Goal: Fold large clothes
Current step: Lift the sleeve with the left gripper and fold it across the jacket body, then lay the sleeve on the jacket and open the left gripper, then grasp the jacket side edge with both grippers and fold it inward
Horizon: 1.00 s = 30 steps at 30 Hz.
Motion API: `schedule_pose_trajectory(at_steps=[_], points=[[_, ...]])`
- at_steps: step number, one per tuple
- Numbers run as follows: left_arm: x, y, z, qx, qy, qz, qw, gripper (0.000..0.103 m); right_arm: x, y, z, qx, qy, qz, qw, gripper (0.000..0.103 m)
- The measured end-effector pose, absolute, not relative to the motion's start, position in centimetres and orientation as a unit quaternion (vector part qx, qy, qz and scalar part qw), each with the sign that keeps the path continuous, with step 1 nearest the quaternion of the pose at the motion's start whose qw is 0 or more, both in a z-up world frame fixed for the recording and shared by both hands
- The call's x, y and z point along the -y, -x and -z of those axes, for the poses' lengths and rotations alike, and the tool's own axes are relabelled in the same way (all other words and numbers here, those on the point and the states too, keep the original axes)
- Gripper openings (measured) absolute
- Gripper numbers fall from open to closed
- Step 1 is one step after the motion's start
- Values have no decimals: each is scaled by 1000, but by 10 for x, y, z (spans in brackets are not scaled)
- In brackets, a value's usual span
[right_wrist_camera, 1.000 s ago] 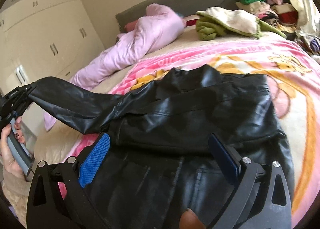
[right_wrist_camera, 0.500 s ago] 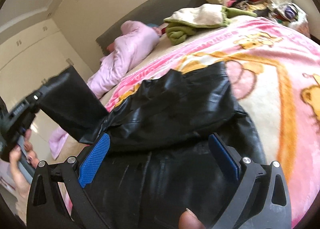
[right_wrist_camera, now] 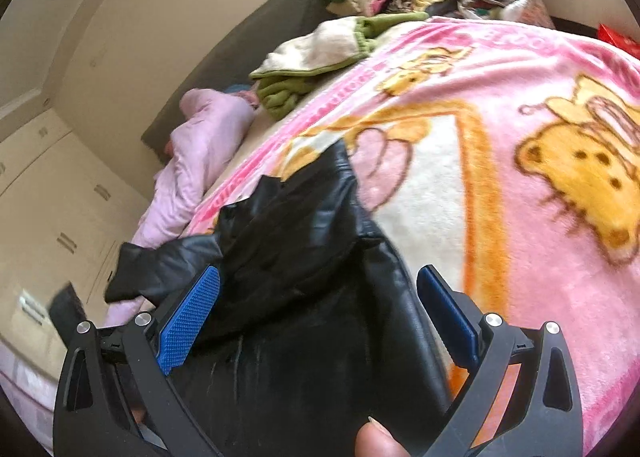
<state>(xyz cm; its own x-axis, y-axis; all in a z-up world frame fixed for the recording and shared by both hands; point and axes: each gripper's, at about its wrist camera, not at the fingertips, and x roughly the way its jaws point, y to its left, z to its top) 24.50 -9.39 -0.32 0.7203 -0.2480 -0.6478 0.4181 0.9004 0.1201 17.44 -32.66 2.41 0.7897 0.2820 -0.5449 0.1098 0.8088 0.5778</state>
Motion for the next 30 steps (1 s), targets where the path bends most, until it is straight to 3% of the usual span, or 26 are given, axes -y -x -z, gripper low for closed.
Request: schedule_pose_trajectory(at_steps=[1, 2, 3, 4, 5, 6, 8, 10, 16, 21, 23, 24, 25, 26, 28, 30], points=[[96, -248, 11, -344, -127, 198, 909, 12, 330, -176, -21, -324, -309, -42, 893, 98], [97, -248, 16, -353, -125, 208, 904, 22, 331, -176, -19, -326, -311, -38, 892, 98], [101, -248, 21, -361, -125, 219, 898, 39, 333, -177, -17, -328, -313, -35, 891, 98], [105, -246, 25, -367, -127, 229, 893, 48, 334, -180, -15, -331, -313, -32, 889, 98], [111, -242, 28, -367, -135, 234, 890, 71, 335, -181, -14, -333, -314, -28, 889, 98], [115, -238, 30, -368, -141, 239, 888, 84, 336, -182, -13, -335, -314, -26, 888, 98], [116, -228, 27, -364, -144, 255, 884, 86, 334, -186, -11, -342, -311, -25, 886, 98], [112, -218, 22, -357, -138, 258, 887, 94, 332, -189, -11, -344, -307, -30, 887, 98], [75, -217, -5, -334, -79, 225, 912, 94, 308, -216, -13, -372, -275, -69, 884, 98], [4, -241, -18, -331, 36, 135, 933, 94, 269, -256, -3, -414, -224, -106, 876, 96], [-21, -250, -19, -328, 52, 81, 940, 94, 260, -271, 5, -433, -218, -102, 869, 85], [-30, -253, -19, -326, 55, 59, 942, 94, 257, -278, 10, -441, -222, -104, 863, 72], [-42, -257, -19, -321, 65, 34, 944, 94, 255, -287, 16, -449, -232, -106, 857, 39], [-51, -259, -20, -319, 76, 23, 944, 94, 253, -292, 18, -454, -235, -113, 852, 26], [-72, -263, -21, -310, 118, 4, 943, 94, 245, -300, 11, -438, -228, -155, 856, 14], [-92, -269, -23, -302, 166, -14, 938, 94, 237, -302, -7, -414, -199, -172, 871, 9]])
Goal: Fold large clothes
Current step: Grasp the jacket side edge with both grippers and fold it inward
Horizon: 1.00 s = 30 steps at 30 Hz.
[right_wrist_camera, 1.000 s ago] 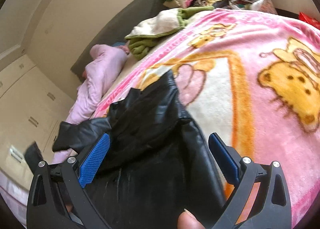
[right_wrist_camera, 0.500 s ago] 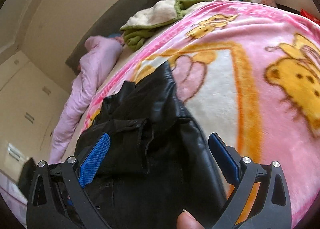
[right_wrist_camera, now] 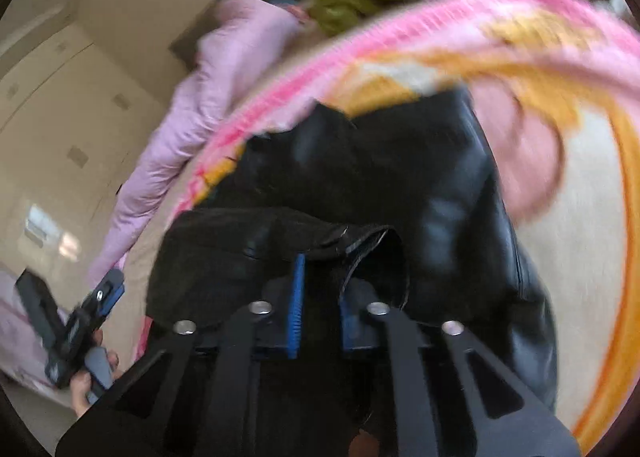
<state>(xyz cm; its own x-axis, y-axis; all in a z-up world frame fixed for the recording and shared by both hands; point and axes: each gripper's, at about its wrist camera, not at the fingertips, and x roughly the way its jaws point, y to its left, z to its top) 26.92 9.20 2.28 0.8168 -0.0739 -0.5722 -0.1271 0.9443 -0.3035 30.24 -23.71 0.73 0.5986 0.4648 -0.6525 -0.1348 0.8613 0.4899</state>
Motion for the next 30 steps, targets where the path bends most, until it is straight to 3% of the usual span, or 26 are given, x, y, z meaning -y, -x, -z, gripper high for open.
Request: schedule_pose_trajectory(at_steps=[3, 4, 6, 14, 19, 20, 22, 23, 26, 30], points=[[-103, -280, -23, -303, 212, -19, 929, 91, 228, -306, -38, -370, -144, -184, 899, 9], [-103, -282, -22, -306, 216, -14, 927, 86, 225, -307, -46, -358, -119, -182, 908, 9], [-97, -291, -19, -318, 209, -10, 925, 61, 218, -311, -52, -349, -75, -171, 918, 9], [-81, -325, 20, -395, 180, -9, 901, 26, 226, -325, -27, -369, -47, -132, 919, 9], [-75, -327, 33, -417, 151, -7, 896, 25, 235, -331, -11, -396, -61, -110, 910, 14], [-74, -326, 33, -416, 144, -7, 898, 25, 235, -331, -10, -398, -62, -101, 910, 20], [-73, -326, 34, -416, 139, -6, 899, 25, 239, -328, -14, -392, -67, -56, 916, 53], [-73, -325, 34, -416, 135, -5, 899, 25, 241, -325, -18, -374, -73, -42, 924, 56], [-72, -327, 34, -416, 131, -4, 900, 25, 233, -320, -31, -338, -69, -46, 938, 56], [-71, -327, 35, -418, 121, -4, 900, 25, 199, -328, -34, -339, -18, -95, 936, 42]])
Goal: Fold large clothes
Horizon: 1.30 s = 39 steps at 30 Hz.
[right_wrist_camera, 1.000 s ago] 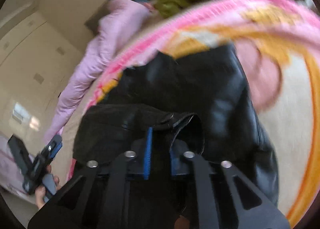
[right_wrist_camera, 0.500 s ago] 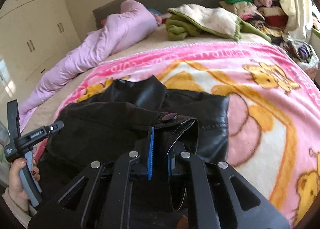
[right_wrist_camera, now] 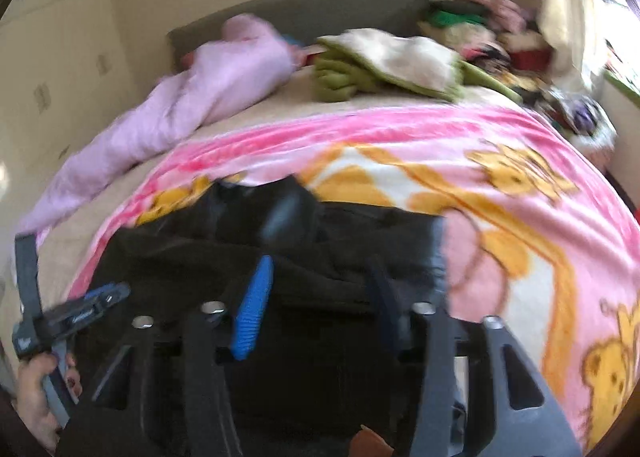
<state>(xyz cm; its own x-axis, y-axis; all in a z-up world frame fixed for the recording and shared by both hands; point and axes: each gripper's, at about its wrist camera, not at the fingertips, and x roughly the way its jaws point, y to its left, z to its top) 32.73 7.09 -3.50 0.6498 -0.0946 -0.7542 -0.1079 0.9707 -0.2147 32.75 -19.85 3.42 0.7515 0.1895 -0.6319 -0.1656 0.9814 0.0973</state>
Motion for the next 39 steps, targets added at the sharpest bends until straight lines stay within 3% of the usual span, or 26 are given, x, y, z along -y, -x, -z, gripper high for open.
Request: schedule_pose_trajectory(at_steps=[11, 15, 23, 30, 39], points=[[-73, -328, 38, -424, 123, 13, 897, 25, 170, -372, 35, -470, 23, -97, 877, 40], [-74, -328, 39, -421, 125, 16, 898, 25, 166, -371, 47, -468, 40, -94, 878, 40], [-70, -309, 15, -398, 125, 31, 908, 26, 176, -337, 8, -420, 0, -135, 898, 43], [-46, -291, 2, -397, 84, 50, 913, 39, 177, -303, 0, -408, -1, -160, 899, 49], [-22, -281, 24, -437, 43, 53, 897, 42, 175, -282, 4, -408, 28, -157, 899, 54]])
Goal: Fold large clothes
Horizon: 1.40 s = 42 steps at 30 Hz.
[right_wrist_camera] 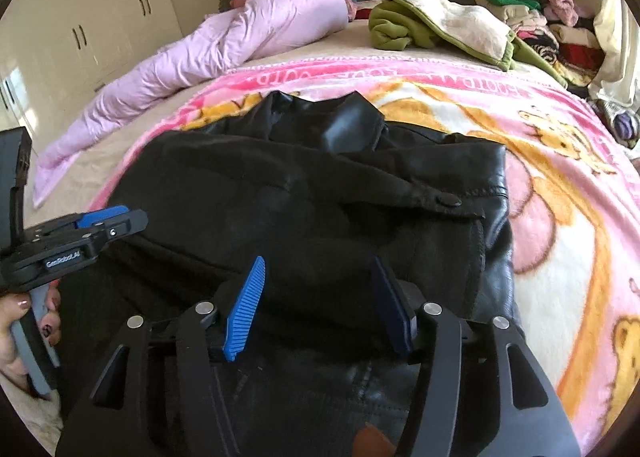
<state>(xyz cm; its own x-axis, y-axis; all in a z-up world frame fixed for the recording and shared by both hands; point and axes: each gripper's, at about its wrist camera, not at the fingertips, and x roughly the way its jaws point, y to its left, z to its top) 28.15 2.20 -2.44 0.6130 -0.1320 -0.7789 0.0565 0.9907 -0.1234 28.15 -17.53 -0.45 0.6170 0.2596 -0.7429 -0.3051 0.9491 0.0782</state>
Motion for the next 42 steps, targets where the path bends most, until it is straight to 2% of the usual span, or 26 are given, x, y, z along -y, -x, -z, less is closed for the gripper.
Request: schedule_pose_trajectory(at_steps=[8, 16, 20, 25, 28, 30, 32, 35, 42], points=[[-18, -285, 45, -454, 26, 43, 890, 42, 174, -287, 32, -444, 49, -135, 884, 54], [-20, -282, 37, -445, 36, 47, 893, 42, 174, -293, 39, -453, 41, -131, 881, 54], [-20, -276, 27, -434, 50, 56, 898, 51, 179, -282, 24, -428, 18, -142, 892, 58], [-15, -270, 17, -422, 44, 57, 904, 60, 185, -270, 10, -410, -8, -153, 899, 80], [-14, -267, 14, -417, 37, 54, 906, 67, 188, -264, 5, -399, -12, -149, 904, 88], [-13, -264, 11, -410, 31, 52, 910, 79, 191, -261, 1, -395, -18, -150, 906, 92], [-11, -261, 7, -402, 27, 50, 914, 88, 195, -259, -3, -391, -21, -147, 909, 94], [-9, -258, 6, -398, 21, 50, 916, 93, 199, -254, -8, -384, -24, -146, 911, 94], [-5, -246, 1, -390, 11, 51, 919, 93, 196, -245, -14, -375, -18, -146, 915, 97]])
